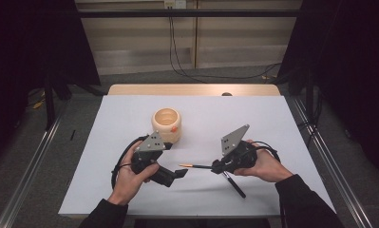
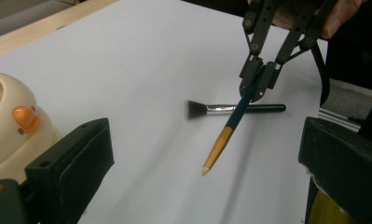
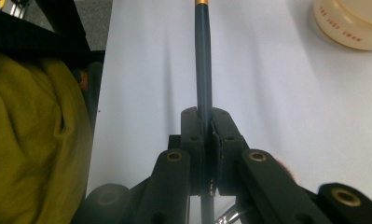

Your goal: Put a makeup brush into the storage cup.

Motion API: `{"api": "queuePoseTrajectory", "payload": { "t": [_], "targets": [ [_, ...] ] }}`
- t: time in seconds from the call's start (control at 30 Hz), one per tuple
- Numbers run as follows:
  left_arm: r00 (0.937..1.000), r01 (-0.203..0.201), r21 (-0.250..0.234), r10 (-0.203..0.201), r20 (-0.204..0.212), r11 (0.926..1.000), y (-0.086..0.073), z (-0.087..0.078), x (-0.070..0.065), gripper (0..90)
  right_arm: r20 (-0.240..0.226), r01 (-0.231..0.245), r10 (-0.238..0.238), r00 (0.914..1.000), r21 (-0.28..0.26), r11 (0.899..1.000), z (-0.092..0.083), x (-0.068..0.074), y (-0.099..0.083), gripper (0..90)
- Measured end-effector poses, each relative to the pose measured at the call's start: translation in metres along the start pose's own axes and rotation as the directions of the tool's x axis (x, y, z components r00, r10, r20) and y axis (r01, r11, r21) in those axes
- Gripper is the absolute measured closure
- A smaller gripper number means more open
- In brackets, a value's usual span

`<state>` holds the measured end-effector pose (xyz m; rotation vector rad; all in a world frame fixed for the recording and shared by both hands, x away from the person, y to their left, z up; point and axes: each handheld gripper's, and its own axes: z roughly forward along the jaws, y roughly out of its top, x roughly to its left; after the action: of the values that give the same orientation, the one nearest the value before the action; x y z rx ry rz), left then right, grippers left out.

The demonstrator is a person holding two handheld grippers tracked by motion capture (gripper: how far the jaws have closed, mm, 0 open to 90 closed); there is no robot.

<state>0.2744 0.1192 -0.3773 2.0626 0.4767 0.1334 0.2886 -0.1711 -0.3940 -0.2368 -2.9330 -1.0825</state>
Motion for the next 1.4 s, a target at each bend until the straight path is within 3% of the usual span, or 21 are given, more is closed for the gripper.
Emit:
{"api": "queuePoseTrajectory", "payload": {
  "t": [0.13,0.3,0.4,0.73,0.9,1.13,1.4],
  "targets": [
    [0.9997,-0.002,-0.027,0.001,-0.024,0.9996,-0.003,-0.003,0.001,2.5,0.015,-0.038,0.038,0.9992,-0.033,0.999,-0.005,0.003,-0.006,85.0],
    [0.9996,0.012,-0.046,-0.013,-0.025,0.9989,-0.005,-0.004,0.000,2.3,0.046,-0.080,0.083,0.9955,-0.077,0.994,-0.005,0.004,-0.016,85.1],
    [0.9997,0.007,-0.059,-0.008,-0.024,0.9982,-0.005,-0.004,0.000,2.4,0.033,-0.088,0.093,0.9951,-0.117,0.989,-0.005,0.003,-0.017,85.0],
    [0.9998,0.013,-0.093,-0.014,-0.016,0.9956,-0.005,-0.006,-0.001,2.1,0.060,-0.111,0.125,0.9904,-0.200,0.974,-0.007,0.006,-0.021,85.1],
    [0.9997,0.018,-0.108,-0.020,-0.012,0.9940,-0.004,-0.006,-0.003,2.0,0.047,-0.138,0.155,0.9868,-0.263,0.955,-0.009,0.006,-0.024,85.0],
    [0.9998,0.021,-0.130,-0.022,-0.004,0.9912,-0.004,-0.008,-0.004,2.0,0.050,-0.126,0.149,0.9875,-0.322,0.938,-0.010,0.008,-0.023,85.1],
    [0.9998,0.019,-0.148,-0.020,0.000,0.9887,-0.003,-0.008,-0.006,1.9,0.042,-0.129,0.161,0.9860,-0.422,0.897,-0.012,0.009,-0.023,85.0]
  ]
}}
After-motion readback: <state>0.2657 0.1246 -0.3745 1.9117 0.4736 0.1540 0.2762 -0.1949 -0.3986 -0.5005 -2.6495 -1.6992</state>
